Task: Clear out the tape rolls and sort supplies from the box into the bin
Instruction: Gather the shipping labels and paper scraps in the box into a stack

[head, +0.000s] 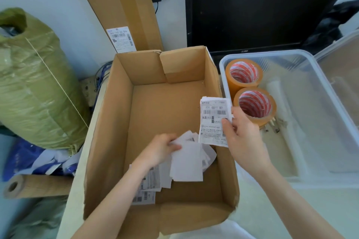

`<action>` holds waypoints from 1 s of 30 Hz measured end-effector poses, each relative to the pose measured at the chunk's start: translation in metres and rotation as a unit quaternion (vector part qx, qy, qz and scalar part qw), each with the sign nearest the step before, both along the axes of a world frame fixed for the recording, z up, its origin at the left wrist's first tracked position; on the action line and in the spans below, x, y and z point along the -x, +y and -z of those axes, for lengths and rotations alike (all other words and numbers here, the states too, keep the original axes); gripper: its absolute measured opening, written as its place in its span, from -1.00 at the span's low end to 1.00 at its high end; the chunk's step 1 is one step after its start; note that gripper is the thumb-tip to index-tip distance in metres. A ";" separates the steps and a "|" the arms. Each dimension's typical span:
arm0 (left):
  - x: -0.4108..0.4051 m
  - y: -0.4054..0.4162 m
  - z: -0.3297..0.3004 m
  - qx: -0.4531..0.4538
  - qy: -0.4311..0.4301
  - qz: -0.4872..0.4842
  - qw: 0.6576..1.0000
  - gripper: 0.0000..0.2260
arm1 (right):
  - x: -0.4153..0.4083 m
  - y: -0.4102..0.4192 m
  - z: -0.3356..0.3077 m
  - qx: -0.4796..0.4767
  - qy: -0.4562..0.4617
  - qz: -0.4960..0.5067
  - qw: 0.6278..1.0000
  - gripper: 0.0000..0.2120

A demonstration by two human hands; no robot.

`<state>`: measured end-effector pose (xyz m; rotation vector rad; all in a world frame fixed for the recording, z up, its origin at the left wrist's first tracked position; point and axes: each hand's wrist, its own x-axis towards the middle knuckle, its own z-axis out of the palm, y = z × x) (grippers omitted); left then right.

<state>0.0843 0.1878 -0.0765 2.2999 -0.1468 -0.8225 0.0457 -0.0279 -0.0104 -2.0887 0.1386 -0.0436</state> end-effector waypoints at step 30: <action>0.031 0.001 -0.061 0.014 -0.461 0.073 0.884 -0.57 | -0.013 0.017 -0.014 -0.466 0.164 -0.084 0.866 -0.68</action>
